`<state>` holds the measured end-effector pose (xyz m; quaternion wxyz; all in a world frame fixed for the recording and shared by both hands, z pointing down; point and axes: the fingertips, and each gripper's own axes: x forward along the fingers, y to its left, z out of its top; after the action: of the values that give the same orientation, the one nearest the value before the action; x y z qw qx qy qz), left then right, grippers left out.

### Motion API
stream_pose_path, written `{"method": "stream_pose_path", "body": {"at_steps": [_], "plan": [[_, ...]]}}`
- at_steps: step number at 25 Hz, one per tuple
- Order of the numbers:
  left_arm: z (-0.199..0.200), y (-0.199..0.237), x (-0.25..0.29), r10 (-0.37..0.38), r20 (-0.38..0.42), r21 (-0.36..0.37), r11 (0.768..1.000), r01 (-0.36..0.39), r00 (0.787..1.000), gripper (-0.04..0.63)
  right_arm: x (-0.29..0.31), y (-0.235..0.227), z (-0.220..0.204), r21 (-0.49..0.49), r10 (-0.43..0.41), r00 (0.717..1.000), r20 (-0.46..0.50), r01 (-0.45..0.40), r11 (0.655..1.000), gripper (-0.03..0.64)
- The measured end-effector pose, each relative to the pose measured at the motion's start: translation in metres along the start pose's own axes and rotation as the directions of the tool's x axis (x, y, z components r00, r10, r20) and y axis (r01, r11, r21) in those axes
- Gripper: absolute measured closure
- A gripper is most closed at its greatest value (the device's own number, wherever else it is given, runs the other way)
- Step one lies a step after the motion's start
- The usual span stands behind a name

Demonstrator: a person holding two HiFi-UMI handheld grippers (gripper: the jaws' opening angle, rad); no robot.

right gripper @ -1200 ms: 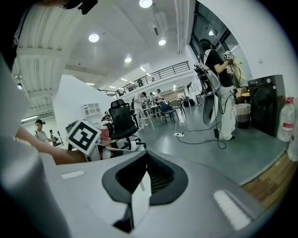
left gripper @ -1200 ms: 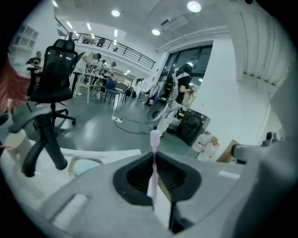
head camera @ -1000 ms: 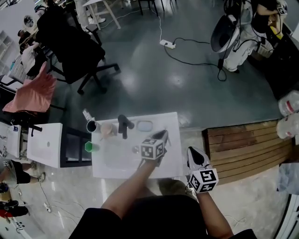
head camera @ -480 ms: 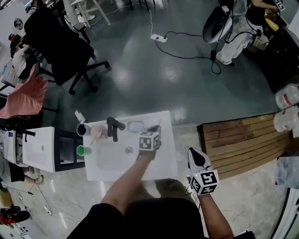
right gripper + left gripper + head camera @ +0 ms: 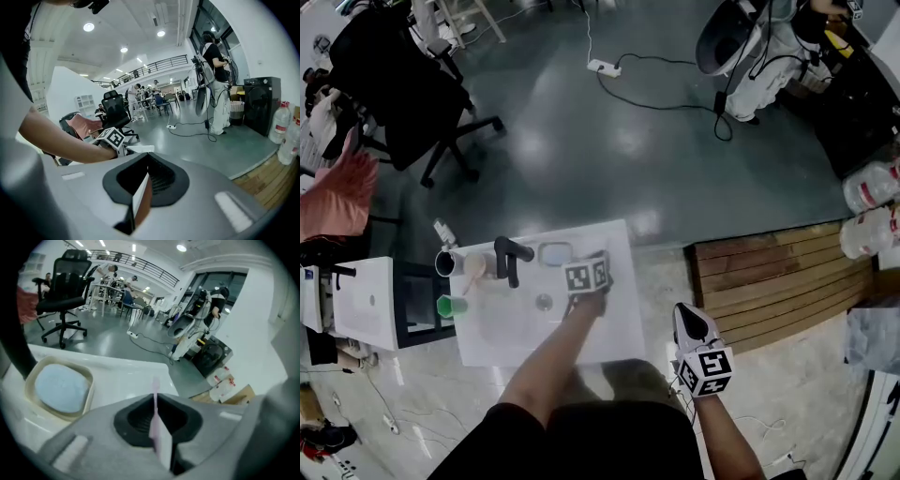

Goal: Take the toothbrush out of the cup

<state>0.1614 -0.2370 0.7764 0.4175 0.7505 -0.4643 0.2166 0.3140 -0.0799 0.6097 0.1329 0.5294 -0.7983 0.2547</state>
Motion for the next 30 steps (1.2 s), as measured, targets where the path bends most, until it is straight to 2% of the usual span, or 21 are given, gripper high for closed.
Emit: {"method": "stream_pose_path", "body": {"at_steps": [6, 9, 11, 14, 17, 21, 30], "plan": [[-0.001, 0.006, 0.008, -0.024, 0.038, -0.199, 0.980, 0.031, 0.999, 0.571, 0.005, -0.004, -0.002, 0.007, -0.006, 1.000, -0.002, 0.006, 1.000, 0.614], [-0.002, 0.008, 0.011, -0.022, 0.058, -0.254, 0.966, 0.036, 0.998, 0.571, 0.007, -0.004, -0.004, 0.007, -0.005, 1.000, -0.004, 0.005, 1.000, 0.615], [-0.002, 0.007, 0.011, -0.013, 0.059, -0.244, 0.969, 0.027, 0.998, 0.571, 0.007, -0.005, -0.004, 0.007, -0.005, 1.000, -0.005, 0.005, 1.000, 0.614], [-0.001, 0.006, 0.011, 0.016, 0.051, -0.181, 0.983, -0.006, 0.999, 0.566, 0.006, -0.005, -0.003, 0.008, -0.007, 1.000, -0.006, 0.008, 1.000, 0.614], [-0.001, 0.007, 0.009, 0.027, 0.045, -0.138, 0.990, -0.021, 0.999, 0.530, 0.006, 0.000, -0.002, 0.010, 0.000, 1.000, 0.003, 0.000, 1.000, 0.614], [-0.001, 0.006, 0.005, 0.024, 0.046, -0.117, 0.993, -0.018, 0.999, 0.495, 0.004, 0.008, -0.002, 0.009, 0.011, 1.000, 0.008, -0.011, 1.000, 0.614], [-0.008, 0.008, -0.013, 0.013, 0.075, -0.114, 0.993, -0.004, 0.997, 0.489, -0.005, 0.028, -0.004, -0.009, 0.031, 0.999, 0.009, -0.031, 0.999, 0.614]]}}
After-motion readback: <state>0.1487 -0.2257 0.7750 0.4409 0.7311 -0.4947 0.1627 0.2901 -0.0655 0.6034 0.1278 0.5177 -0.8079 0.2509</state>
